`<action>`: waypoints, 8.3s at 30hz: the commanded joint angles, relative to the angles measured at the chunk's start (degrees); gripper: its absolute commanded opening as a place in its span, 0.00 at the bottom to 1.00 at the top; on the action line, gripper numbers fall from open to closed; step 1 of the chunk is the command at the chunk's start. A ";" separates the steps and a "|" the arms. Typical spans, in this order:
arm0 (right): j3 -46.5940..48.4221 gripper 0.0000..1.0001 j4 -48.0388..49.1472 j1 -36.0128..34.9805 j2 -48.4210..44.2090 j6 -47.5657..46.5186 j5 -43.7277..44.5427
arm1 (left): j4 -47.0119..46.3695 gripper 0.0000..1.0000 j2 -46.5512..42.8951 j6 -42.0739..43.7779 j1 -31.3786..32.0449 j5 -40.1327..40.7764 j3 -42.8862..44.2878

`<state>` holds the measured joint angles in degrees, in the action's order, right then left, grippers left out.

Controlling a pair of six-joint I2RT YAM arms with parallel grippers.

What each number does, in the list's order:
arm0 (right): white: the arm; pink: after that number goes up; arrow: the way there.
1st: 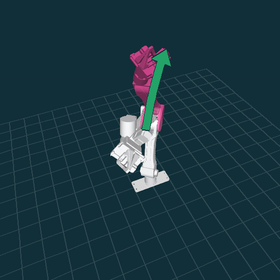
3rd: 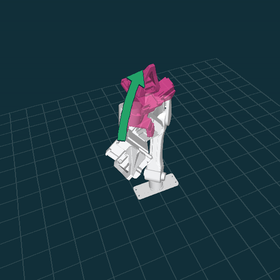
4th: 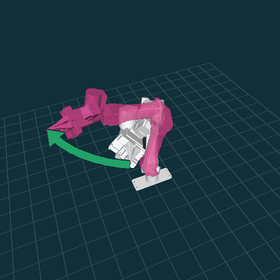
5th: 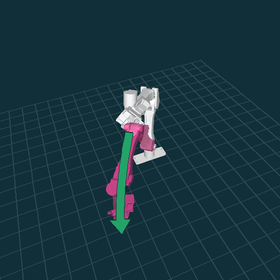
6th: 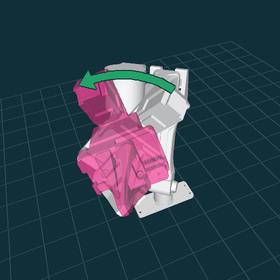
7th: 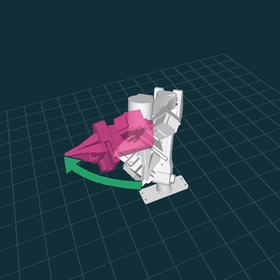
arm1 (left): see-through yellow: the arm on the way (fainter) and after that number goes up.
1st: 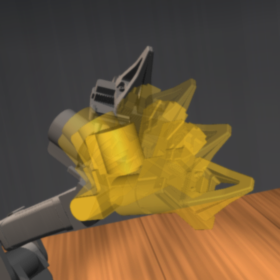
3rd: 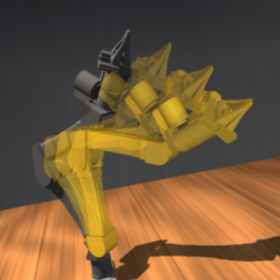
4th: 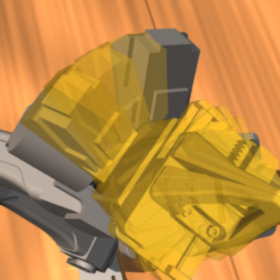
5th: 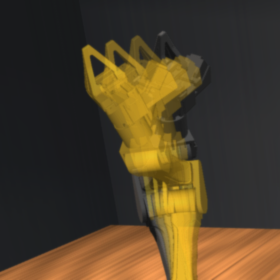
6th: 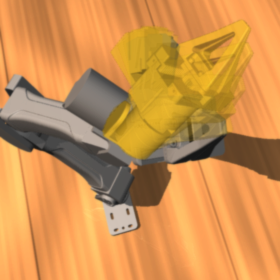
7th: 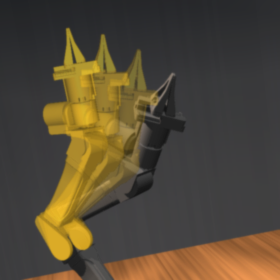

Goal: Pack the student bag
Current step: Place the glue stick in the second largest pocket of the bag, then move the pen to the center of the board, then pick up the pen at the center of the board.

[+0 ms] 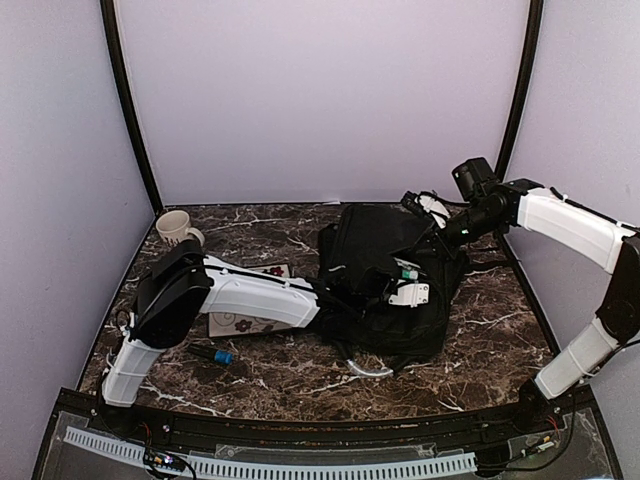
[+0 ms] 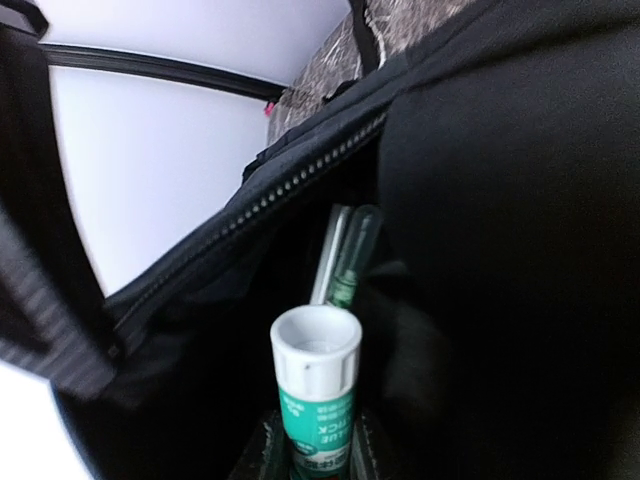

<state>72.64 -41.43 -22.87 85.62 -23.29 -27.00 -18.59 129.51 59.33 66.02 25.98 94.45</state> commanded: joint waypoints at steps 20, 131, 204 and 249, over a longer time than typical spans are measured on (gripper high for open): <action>0.75 0.00 3.72 0.00 -1.37 0.26 -5.11 | -0.21 0.22 14.12 12.82 -6.50 -0.29 17.59; -10.75 0.00 9.97 0.19 1.47 -4.83 -1.33 | 62.46 0.39 -52.60 -135.85 -30.26 -19.79 -53.99; -10.49 0.00 9.01 0.17 2.82 -5.43 -1.36 | 63.73 0.24 -38.09 -105.22 -43.44 -27.48 -46.88; -9.02 0.00 7.89 0.10 3.36 -5.34 -1.58 | 75.86 0.11 -45.64 -90.28 -43.26 -22.08 -26.68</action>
<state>62.54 -32.95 -22.98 88.33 -28.42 -29.80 53.21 90.83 -36.07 21.76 3.57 59.33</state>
